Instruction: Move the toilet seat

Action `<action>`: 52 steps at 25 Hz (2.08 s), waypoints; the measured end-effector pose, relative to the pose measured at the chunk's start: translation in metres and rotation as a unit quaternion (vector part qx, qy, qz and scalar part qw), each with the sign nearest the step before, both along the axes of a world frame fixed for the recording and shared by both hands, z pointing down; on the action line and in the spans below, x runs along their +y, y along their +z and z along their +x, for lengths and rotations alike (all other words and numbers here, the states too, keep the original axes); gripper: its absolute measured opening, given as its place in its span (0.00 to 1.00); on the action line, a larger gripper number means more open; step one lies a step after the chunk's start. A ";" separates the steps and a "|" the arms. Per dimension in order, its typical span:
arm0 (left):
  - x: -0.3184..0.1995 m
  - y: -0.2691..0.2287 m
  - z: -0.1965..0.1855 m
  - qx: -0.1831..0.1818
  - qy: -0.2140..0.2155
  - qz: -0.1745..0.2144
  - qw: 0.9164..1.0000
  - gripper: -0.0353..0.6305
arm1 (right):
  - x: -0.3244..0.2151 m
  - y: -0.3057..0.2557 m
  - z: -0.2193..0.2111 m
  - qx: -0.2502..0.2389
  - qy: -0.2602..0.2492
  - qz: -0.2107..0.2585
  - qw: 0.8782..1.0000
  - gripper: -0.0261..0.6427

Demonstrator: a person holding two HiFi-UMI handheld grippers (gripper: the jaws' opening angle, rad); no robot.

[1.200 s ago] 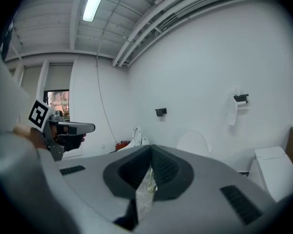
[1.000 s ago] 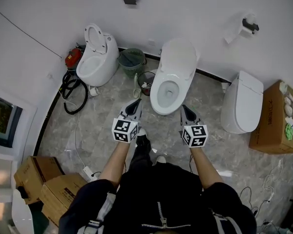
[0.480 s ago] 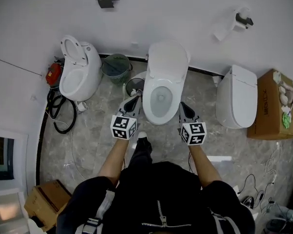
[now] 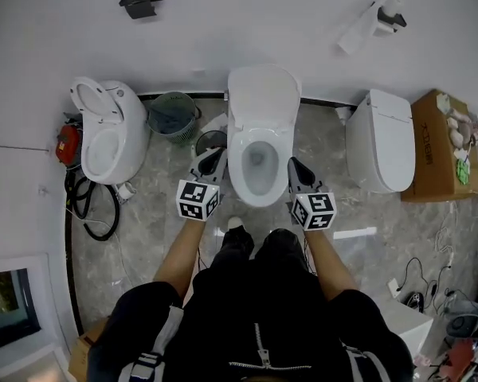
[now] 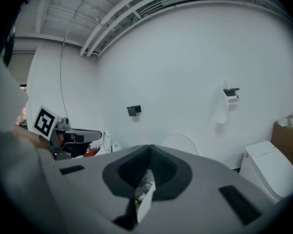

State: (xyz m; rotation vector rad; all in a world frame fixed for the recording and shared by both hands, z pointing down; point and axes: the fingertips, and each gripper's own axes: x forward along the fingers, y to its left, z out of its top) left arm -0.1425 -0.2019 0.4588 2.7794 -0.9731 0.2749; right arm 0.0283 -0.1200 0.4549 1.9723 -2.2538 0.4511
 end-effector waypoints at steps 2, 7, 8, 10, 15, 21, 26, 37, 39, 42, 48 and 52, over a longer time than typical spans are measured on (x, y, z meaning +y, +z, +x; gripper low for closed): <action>-0.008 0.003 0.004 0.000 0.007 -0.004 1.000 0.06 | -0.007 0.000 0.001 0.007 0.001 0.000 1.000 0.05; -0.030 0.007 0.017 0.000 0.010 -0.006 1.000 0.06 | -0.030 0.004 0.010 0.011 0.000 -0.001 1.000 0.05; -0.033 0.008 0.018 -0.001 0.009 -0.008 1.000 0.06 | -0.034 0.007 0.011 0.011 0.000 -0.004 1.000 0.05; -0.038 0.013 0.020 -0.003 0.007 -0.014 1.000 0.06 | -0.039 0.012 0.015 0.010 -0.001 -0.009 1.000 0.05; -0.054 0.039 0.029 -0.013 0.002 -0.037 0.999 0.06 | -0.055 0.041 0.030 0.006 -0.003 -0.034 0.999 0.05; -0.063 0.106 0.034 -0.033 -0.006 -0.083 0.996 0.06 | -0.062 0.107 0.053 -0.015 0.012 -0.079 0.997 0.10; -0.056 0.173 0.028 -0.048 -0.020 -0.136 0.989 0.06 | -0.053 0.167 0.060 -0.035 0.022 -0.117 0.992 0.11; -0.030 0.341 0.010 0.051 -0.129 -0.376 0.916 0.32 | -0.013 0.343 0.075 -0.210 0.101 -0.261 0.937 0.41; -0.025 0.376 0.005 0.054 -0.152 -0.411 0.897 0.37 | -0.006 0.375 0.079 -0.226 0.123 -0.282 0.924 0.41; -0.005 0.426 -0.003 0.047 -0.168 -0.460 0.871 0.40 | 0.009 0.419 0.077 -0.234 0.135 -0.319 0.908 0.42; 0.031 0.506 0.007 0.041 -0.165 -0.538 0.826 0.44 | 0.030 0.493 0.070 -0.284 0.154 -0.390 0.862 0.42; 0.046 0.549 0.009 0.063 -0.191 -0.581 0.789 0.46 | 0.046 0.540 0.061 -0.305 0.160 -0.436 0.832 0.44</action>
